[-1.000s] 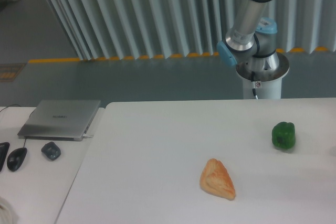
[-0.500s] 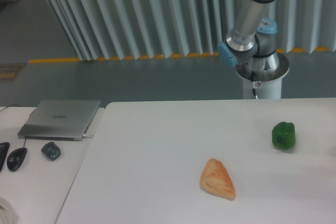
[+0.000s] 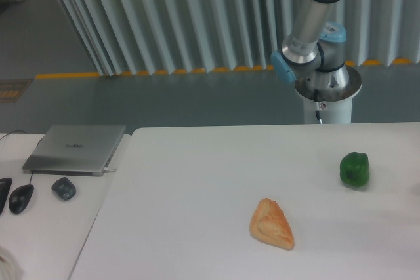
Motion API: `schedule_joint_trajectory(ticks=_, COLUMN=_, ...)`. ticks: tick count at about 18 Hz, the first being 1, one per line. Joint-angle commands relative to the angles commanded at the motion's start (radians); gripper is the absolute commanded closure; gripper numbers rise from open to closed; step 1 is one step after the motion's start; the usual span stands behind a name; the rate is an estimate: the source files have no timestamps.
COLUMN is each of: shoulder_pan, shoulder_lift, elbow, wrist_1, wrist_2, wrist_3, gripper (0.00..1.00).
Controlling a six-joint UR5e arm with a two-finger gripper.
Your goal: Place the red peppers in a basket
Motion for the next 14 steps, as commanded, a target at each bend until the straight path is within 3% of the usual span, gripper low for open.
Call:
schedule_joint_trajectory(ticks=2, shoulder_pan=-0.038, shoulder_lift=0.024, elbow=-0.014, wrist_1=-0.051, wrist_2=0.0, wrist_3=0.003, gripper=0.0)
schedule_joint_trajectory(ticks=5, shoulder_pan=-0.112, shoulder_lift=0.08, elbow=-0.035, wrist_1=-0.191, wrist_2=-0.029, wrist_3=0.003, gripper=0.0)
schedule_joint_trajectory(ticks=6, shoulder_pan=-0.13, shoulder_lift=0.084, elbow=-0.039, wrist_1=-0.213, wrist_2=-0.041, wrist_3=-0.005, gripper=0.0)
schedule_joint_trajectory(ticks=14, shoulder_pan=-0.227, shoulder_lift=0.14, elbow=-0.1, wrist_1=-0.282, wrist_2=-0.106, wrist_3=-0.037, gripper=0.0)
